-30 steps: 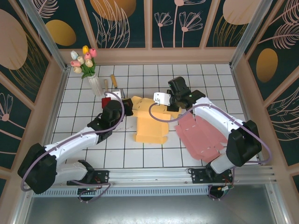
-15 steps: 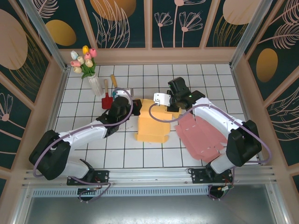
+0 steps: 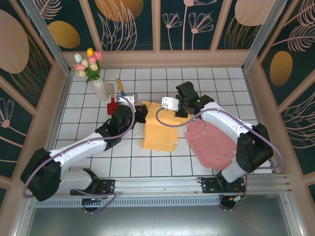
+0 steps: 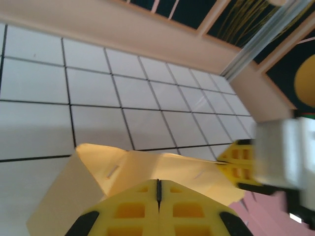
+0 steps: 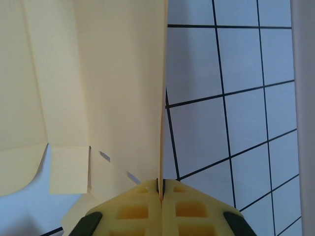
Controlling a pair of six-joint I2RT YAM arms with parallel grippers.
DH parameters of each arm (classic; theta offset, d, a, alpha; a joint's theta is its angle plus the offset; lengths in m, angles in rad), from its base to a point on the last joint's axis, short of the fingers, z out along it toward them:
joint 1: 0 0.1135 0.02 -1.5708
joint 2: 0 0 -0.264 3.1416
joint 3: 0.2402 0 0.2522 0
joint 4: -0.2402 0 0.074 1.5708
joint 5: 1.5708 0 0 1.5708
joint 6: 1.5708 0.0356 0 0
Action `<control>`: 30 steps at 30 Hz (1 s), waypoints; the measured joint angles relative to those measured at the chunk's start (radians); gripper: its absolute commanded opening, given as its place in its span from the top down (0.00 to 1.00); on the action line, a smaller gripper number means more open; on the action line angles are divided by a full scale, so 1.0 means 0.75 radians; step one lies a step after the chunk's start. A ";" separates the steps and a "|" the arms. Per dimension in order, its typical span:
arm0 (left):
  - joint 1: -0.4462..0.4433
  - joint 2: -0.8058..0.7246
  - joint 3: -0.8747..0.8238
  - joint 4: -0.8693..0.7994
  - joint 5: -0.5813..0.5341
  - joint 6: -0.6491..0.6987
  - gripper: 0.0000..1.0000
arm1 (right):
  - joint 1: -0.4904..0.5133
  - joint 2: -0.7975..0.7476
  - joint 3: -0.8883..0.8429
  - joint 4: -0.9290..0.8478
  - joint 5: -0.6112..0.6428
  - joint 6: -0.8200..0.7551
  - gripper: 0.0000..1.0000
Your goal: Fold the paper box
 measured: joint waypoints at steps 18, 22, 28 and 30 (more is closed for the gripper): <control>0.025 0.340 -0.092 0.197 0.053 0.060 1.00 | -0.040 0.030 0.005 0.008 -0.003 0.029 1.00; 0.123 0.355 -0.093 0.255 0.044 0.050 1.00 | -0.040 0.030 -0.014 0.022 -0.008 0.017 1.00; 0.135 0.360 -0.115 0.292 -0.015 0.046 1.00 | -0.031 0.030 -0.046 0.049 -0.007 -0.005 1.00; 0.135 0.371 -0.115 0.292 -0.050 0.046 1.00 | -0.026 0.031 -0.046 0.049 -0.007 -0.005 1.00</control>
